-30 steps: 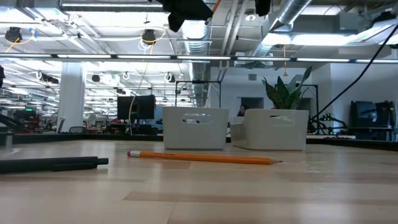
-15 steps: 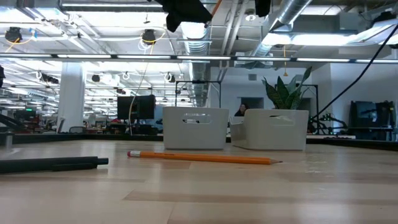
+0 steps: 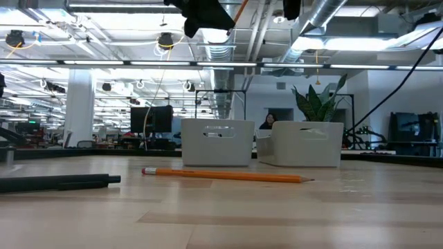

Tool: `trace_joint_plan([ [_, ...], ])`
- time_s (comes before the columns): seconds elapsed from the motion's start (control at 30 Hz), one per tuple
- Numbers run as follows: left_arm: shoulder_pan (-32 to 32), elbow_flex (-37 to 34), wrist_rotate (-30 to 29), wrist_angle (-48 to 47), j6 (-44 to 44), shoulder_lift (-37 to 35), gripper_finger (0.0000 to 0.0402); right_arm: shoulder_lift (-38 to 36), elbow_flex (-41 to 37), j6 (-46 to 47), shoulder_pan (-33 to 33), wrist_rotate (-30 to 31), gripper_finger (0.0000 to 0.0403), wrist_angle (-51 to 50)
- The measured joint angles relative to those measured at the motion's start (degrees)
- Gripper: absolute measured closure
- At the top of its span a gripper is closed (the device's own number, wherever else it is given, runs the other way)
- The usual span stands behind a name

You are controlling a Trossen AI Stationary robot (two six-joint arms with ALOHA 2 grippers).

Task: Sort pens & pencils
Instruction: Put the top yellow pencil into the right gray bin

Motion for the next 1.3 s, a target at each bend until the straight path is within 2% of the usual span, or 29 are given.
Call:
trace_joint_plan([
  [0.4,0.59,0.00,-0.02,3.07,1.68,0.00,0.0375,0.00,-0.01,-1.14,0.02,0.00,0.0313,-0.94],
  [0.5,0.66,0.00,-0.09,3.08,2.12,0.00,0.0375,0.00,-0.01,-1.16,0.02,0.00,0.0288,-0.94],
  [0.77,0.61,0.00,-0.09,3.05,2.10,0.00,0.0375,0.00,-0.02,-1.22,0.02,1.31,0.0175,-0.93],
  [0.9,0.76,0.00,-0.13,3.11,2.13,0.00,0.0375,0.00,-0.02,-1.20,0.02,1.33,0.0133,-0.94],
  [1.07,1.12,0.00,-0.11,4.89,2.93,0.00,0.0375,0.00,-0.01,-1.16,0.02,1.36,0.0107,-0.94],
  [1.3,1.92,1.60,-0.22,4.03,4.19,-0.02,0.0375,0.00,-0.01,-1.18,0.02,1.56,0.0092,-0.92],
])
